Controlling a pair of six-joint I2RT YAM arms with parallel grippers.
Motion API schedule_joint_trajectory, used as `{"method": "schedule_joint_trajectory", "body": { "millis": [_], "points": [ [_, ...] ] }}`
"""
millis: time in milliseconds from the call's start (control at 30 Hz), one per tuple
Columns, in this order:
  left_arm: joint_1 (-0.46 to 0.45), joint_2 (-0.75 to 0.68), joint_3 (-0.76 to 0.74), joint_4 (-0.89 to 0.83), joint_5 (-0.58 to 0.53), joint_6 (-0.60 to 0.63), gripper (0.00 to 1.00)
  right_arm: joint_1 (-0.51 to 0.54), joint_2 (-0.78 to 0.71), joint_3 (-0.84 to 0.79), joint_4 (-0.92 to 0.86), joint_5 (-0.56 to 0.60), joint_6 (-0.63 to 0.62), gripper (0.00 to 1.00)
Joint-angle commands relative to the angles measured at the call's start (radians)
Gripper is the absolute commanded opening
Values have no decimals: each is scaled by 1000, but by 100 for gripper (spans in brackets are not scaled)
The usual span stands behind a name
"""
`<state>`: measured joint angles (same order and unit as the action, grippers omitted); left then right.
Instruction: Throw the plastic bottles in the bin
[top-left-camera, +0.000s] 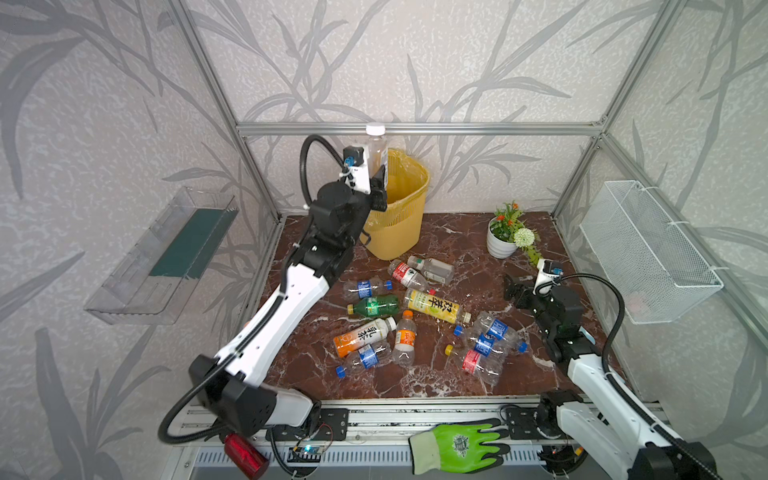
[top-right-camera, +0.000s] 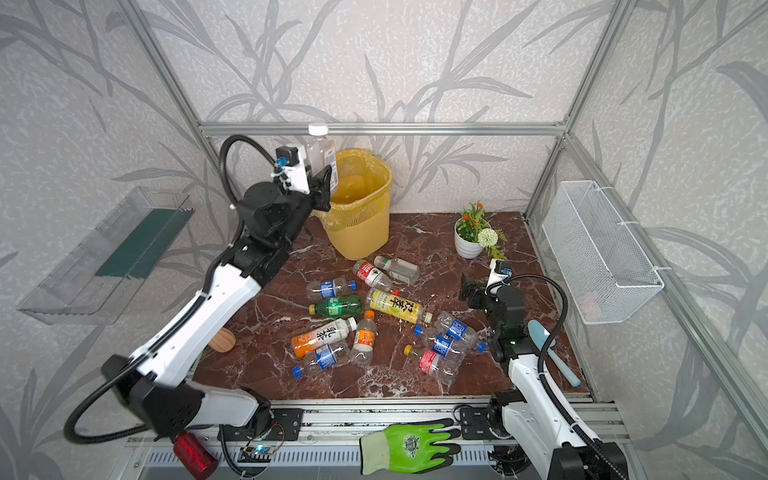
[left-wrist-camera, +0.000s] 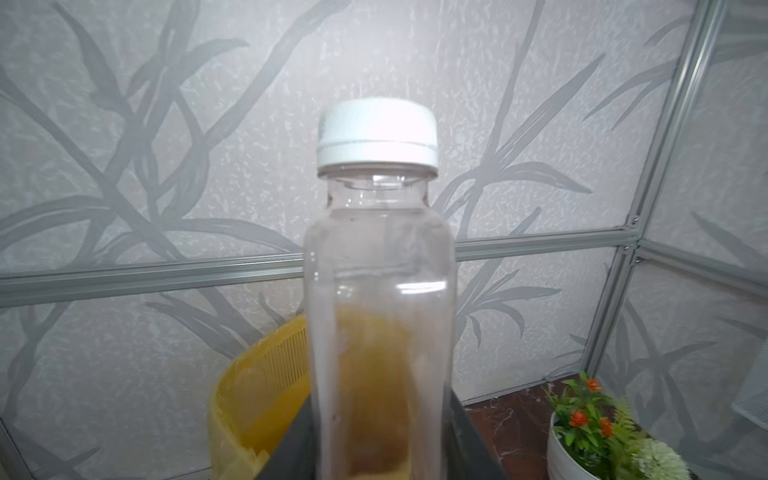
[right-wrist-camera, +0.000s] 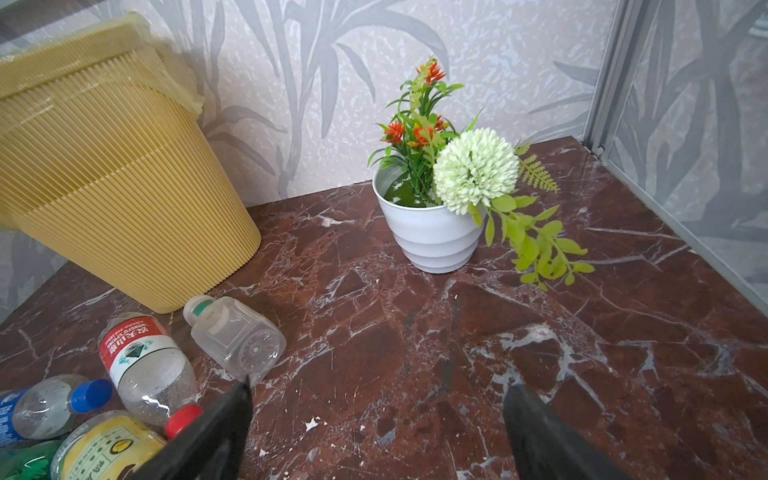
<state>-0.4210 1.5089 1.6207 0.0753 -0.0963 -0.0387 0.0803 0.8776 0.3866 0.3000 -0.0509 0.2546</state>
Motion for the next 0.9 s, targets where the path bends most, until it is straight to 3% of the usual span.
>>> {"method": "schedule_joint_trajectory", "body": {
  "millis": [0,67,167,367,600,867],
  "points": [
    [72,202,245,-216,130,-105,60,-2,16,58,-28,-42,-5,94],
    [77,270,364,-295,131,-102,75,-2,16,82,-60,-59,-22,93],
    [77,273,399,-291,185,-64,93,-2,15,115,-110,-72,-54,94],
    [69,165,279,-189,209,-64,99,4,33,154,-155,-120,-83,93],
    [23,-62,-67,-45,145,-45,99,109,121,247,-242,-98,-216,92],
    [8,-395,-634,79,13,-195,99,332,354,418,-367,-59,-444,92]
  ]
}}
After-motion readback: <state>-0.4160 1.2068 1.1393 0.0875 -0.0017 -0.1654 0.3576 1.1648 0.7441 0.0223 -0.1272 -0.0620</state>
